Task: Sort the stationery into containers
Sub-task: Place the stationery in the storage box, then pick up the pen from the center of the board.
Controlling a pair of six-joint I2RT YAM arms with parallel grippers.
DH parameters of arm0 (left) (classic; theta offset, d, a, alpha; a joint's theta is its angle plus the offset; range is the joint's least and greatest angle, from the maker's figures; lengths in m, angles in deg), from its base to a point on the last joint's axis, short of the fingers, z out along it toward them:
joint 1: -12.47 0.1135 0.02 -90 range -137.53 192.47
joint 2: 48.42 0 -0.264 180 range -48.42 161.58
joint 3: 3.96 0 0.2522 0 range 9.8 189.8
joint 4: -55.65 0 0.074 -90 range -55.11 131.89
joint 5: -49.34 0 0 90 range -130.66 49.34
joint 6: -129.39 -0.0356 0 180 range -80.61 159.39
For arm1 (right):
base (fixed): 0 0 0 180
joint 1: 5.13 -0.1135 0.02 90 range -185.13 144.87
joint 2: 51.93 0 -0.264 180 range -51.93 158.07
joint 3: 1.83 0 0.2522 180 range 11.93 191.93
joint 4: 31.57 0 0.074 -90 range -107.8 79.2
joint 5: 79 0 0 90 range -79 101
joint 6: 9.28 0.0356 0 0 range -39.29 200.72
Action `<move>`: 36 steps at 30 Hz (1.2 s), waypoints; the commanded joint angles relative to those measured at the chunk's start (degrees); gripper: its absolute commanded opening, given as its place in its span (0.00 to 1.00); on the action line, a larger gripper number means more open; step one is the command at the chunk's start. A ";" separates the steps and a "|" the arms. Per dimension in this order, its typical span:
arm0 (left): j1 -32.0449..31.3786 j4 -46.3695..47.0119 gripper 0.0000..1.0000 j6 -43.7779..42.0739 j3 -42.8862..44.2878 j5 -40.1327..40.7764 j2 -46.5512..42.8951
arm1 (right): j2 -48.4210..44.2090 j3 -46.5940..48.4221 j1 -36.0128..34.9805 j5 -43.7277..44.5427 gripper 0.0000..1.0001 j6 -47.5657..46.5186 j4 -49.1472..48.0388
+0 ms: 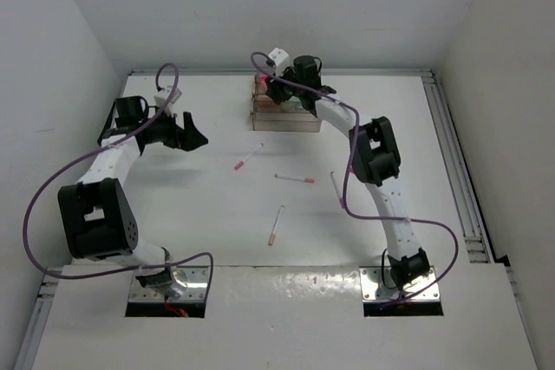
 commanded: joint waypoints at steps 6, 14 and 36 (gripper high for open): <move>-2.58 -4.91 0.99 -7.36 4.69 3.02 -4.41 | -14.99 -7.35 -0.42 -2.65 0.58 3.85 -2.95; -17.33 -8.70 0.73 -14.25 2.33 20.07 -3.46 | -37.15 -27.20 3.35 -7.12 0.52 10.54 8.98; -31.15 -14.14 0.47 -9.32 24.11 34.67 27.21 | -76.90 -73.54 20.14 -13.64 0.40 -17.68 22.09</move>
